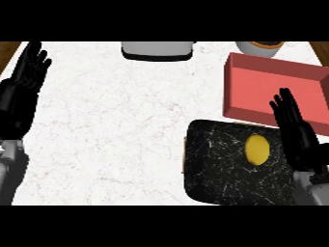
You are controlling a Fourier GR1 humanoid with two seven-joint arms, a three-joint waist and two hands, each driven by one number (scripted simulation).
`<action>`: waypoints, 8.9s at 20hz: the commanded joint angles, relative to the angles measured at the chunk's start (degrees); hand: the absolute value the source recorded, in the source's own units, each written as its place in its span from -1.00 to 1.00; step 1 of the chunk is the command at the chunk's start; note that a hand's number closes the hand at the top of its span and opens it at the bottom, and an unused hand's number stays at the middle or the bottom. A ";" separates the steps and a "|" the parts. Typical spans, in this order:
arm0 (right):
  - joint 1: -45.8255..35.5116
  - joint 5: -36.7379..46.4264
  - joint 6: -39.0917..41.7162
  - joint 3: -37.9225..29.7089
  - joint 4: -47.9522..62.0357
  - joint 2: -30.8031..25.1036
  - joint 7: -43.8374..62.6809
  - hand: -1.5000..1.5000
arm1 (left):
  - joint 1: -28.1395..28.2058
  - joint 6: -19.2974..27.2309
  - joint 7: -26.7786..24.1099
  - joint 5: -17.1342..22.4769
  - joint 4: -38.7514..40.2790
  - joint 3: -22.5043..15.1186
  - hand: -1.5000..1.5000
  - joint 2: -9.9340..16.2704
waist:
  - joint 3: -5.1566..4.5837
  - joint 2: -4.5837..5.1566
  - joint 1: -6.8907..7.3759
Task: Pick the lemon from the tray and place it in the cardboard box
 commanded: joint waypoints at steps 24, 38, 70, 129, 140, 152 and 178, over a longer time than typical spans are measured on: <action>27.14 35.83 -0.89 -9.02 -39.44 -42.53 33.71 -1.00 | 3.16 -13.12 -11.22 -4.52 5.86 -6.52 0.00 2.53 | 1.26 0.53 -0.98; 0.81 36.44 21.01 14.03 -43.35 -41.73 72.38 -1.00 | 1.25 -15.42 -14.09 -6.26 8.65 -8.57 0.00 0.19 | 1.28 1.32 3.76; -16.23 51.28 29.23 23.65 -11.91 -14.21 75.90 -1.00 | 5.68 -16.74 -12.73 -7.91 5.30 -3.62 0.00 -0.95 | 1.48 0.27 -0.37; -6.07 48.19 17.97 8.65 -31.78 -19.49 -6.33 1.00 | 6.66 -20.97 -14.05 -13.29 6.16 2.16 0.00 -5.67 | 1.46 0.14 -1.35; -22.96 38.59 22.02 -7.03 -7.88 -14.17 4.93 1.00 | 2.21 -21.98 -12.34 -13.36 6.93 2.07 0.00 -6.15 | 1.49 0.62 0.52; -36.55 53.28 30.33 -1.17 25.42 -21.01 -8.53 1.00 | 1.75 -23.34 -13.15 -12.88 7.44 1.78 0.00 -7.12 | 1.49 1.35 2.05; -51.36 34.10 50.47 -20.59 69.55 -17.10 -35.12 -1.00 | 4.10 -22.43 -14.76 -14.66 7.09 1.48 0.00 -8.15 | 1.82 1.52 1.67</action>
